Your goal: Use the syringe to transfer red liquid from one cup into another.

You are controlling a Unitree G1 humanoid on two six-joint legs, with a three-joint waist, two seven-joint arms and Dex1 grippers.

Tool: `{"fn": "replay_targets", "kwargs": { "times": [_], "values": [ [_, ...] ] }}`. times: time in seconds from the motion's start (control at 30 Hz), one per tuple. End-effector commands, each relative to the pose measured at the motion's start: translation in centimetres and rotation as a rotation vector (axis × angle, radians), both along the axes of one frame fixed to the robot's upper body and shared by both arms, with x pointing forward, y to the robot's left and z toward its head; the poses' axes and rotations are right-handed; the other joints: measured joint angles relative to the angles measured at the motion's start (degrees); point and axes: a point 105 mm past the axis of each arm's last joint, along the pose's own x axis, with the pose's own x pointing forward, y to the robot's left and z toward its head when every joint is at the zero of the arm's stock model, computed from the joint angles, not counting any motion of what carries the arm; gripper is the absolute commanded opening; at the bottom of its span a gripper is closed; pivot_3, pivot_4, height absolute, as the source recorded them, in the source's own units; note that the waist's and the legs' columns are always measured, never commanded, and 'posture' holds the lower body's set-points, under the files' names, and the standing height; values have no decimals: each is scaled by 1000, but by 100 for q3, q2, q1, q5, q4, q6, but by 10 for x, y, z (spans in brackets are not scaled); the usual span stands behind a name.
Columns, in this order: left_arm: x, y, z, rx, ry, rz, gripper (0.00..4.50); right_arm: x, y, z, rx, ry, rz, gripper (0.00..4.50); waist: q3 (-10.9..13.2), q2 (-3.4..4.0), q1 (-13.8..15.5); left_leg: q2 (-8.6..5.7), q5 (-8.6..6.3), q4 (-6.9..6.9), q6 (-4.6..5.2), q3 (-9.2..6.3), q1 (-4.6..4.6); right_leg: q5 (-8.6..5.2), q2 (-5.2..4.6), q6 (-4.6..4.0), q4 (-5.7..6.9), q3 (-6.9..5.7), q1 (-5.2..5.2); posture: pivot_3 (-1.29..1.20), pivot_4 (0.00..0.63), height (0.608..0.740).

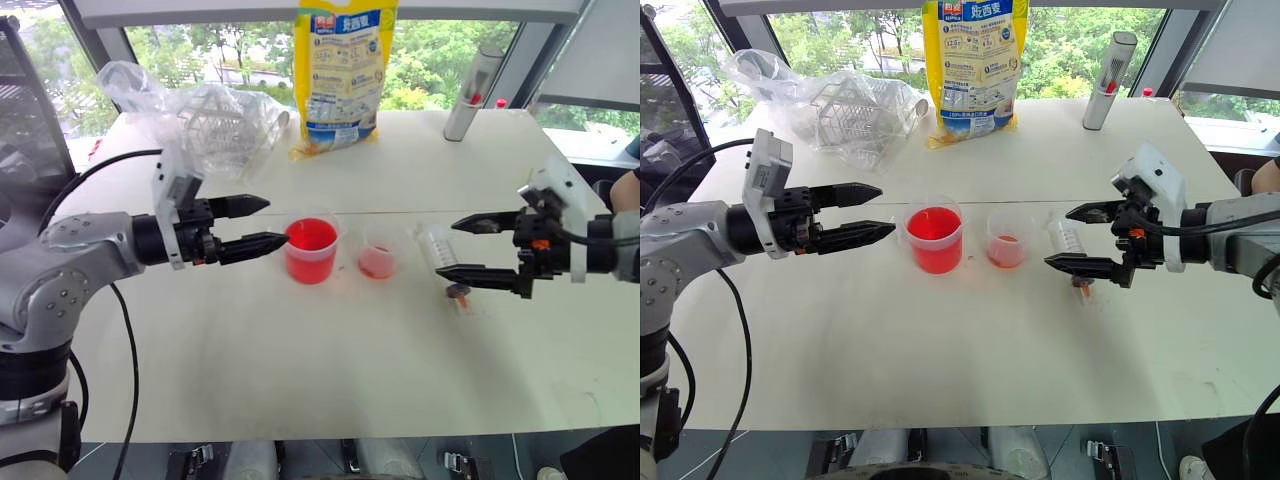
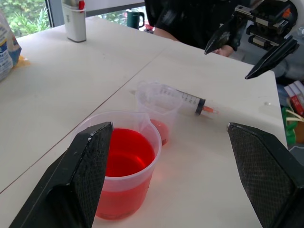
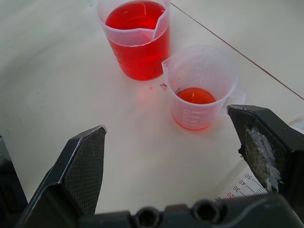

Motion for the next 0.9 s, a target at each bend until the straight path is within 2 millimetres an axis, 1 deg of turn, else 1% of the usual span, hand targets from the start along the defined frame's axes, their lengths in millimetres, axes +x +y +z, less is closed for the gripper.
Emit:
{"fn": "replay_targets", "kwargs": {
  "times": [0.03, 0.17, 0.23, 0.43, 0.5, 0.6, 0.7, 0.8, 0.9],
  "values": [
    [-4, 1, 10, -9, -56, -2, 3973, 3, -3, 12, -30, -52, -17, 4461, 0, 0, 0, 0, 0, 0, 0, 0, 0, 0, 0, 0, 0, 0, 0, 0, 150, 740],
    [-4, 1, 10, -10, -57, -3, 3973, 7, -8, 8, -61, -31, -52, 4461, 0, 0, -3, 0, 0, 0, 0, 1, 1, 0, 0, -1, 0, 1, 0, 0, 150, 740],
    [-4, 0, 9, -12, -57, -6, 3973, 13, -9, 7, -71, -37, -73, 4461, 0, 0, -4, 1, 0, -1, 0, 1, 2, -1, 0, -1, 0, 1, 0, 0, 150, 740],
    [-3, -3, 8, -22, -65, -9, 3973, 51, -19, 1, -111, 33, -267, 4461, 3, 0, -15, 1, 0, -2, 0, 8, 9, -9, 0, -18, -1, 9, -2, 0, 150, 740],
    [-2, -4, 6, -20, -69, -7, 3973, 63, -24, -6, -146, 52, -309, 4461, 4, -2, -7, 1, 0, -2, 0, 9, 10, -10, 0, -19, -1, 10, -1, 0, 150, 740],
    [-2, -5, 2, -17, -76, -2, 3973, 83, -36, -27, -183, 144, -408, 4461, 4, -2, -5, 0, 0, -4, 0, 11, 5, -9, -1, -19, -3, 10, -4, 0, 150, 740],
    [-3, -4, 0, -8, -93, 13, 3973, 99, -45, -42, -195, 216, -496, 4461, 4, -2, -3, -1, 0, -3, 1, 13, -7, -7, -2, -15, -7, 11, -13, 0, 150, 740],
    [-3, -4, -2, -8, -102, 25, 3973, 108, -48, -50, -166, 315, -578, 4461, 4, 1, -11, -2, 0, 1, 1, 13, -26, 0, 0, -5, -6, 10, -30, 0, 150, 740],
    [-5, -3, -2, -12, -105, 35, 3973, 114, -46, -54, -151, 365, -619, 4461, 2, 2, -6, -1, 0, 2, 1, 12, -38, 2, 1, -4, -2, 9, -43, 0, 150, 740]
  ]
}}
